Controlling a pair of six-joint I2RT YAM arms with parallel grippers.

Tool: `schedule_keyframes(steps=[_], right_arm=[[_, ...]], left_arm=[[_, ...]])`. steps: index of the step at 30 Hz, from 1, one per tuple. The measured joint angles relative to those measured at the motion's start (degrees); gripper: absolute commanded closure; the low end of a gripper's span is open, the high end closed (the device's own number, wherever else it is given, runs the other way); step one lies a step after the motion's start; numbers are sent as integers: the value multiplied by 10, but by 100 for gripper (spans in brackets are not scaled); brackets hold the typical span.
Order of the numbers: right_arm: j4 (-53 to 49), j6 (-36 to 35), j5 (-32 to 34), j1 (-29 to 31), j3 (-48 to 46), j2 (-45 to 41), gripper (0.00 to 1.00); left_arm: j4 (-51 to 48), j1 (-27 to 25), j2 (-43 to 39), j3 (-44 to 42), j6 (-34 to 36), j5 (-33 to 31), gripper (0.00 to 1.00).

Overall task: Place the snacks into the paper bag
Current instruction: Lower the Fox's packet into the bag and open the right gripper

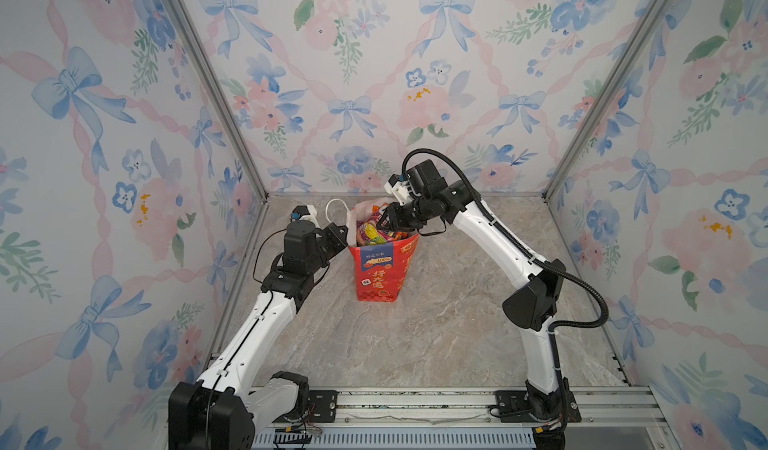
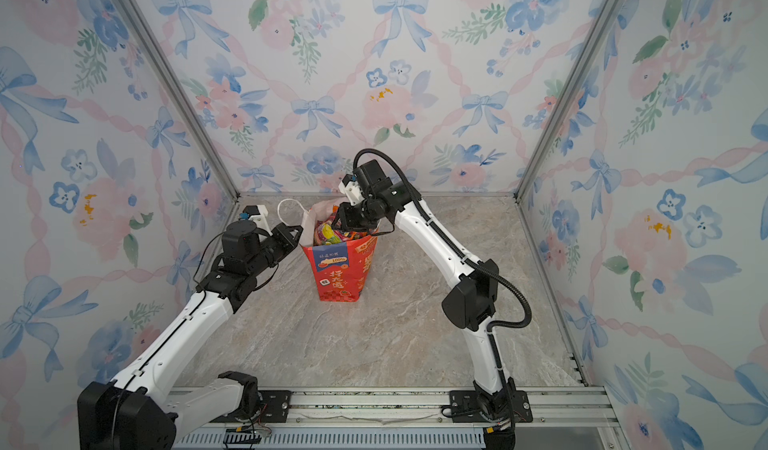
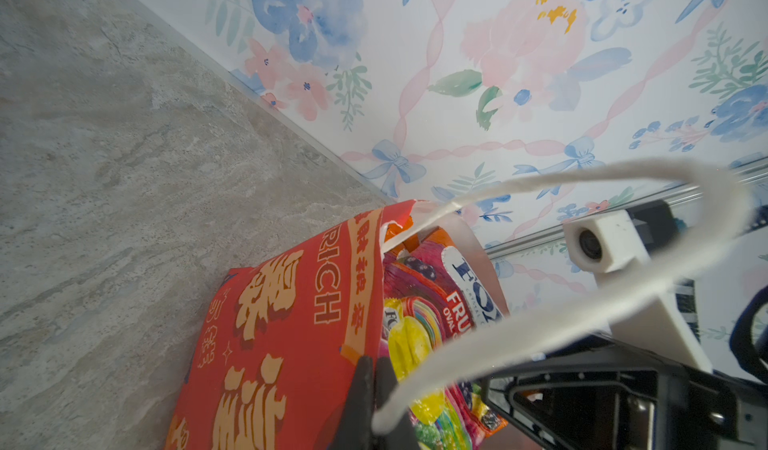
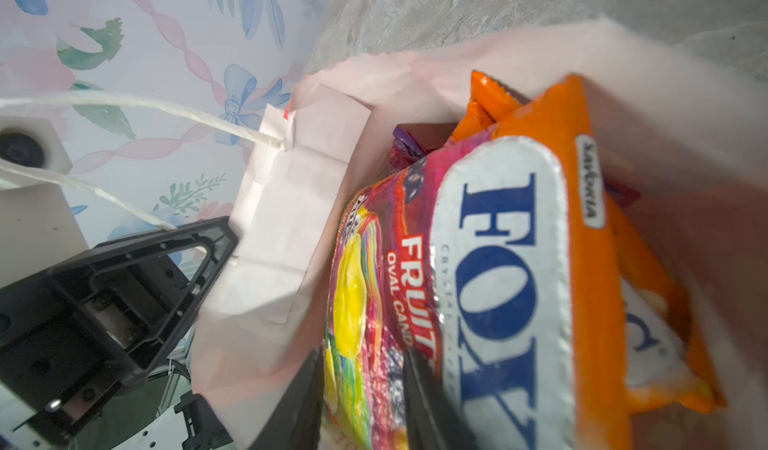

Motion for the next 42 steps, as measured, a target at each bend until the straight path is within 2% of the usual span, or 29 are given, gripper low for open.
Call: schedule_keyframes(steps=[14,23,42], right_arm=[[5,-11,6,7,13,-1,64],[10,-11,7,5,56,0,64],[-35,-23,57,0,70,40,64]], left_arm=[[0,0,0,0,0,0,100],[0,0,0,0,0,0,100],[0,0,0,0,0,0,100]])
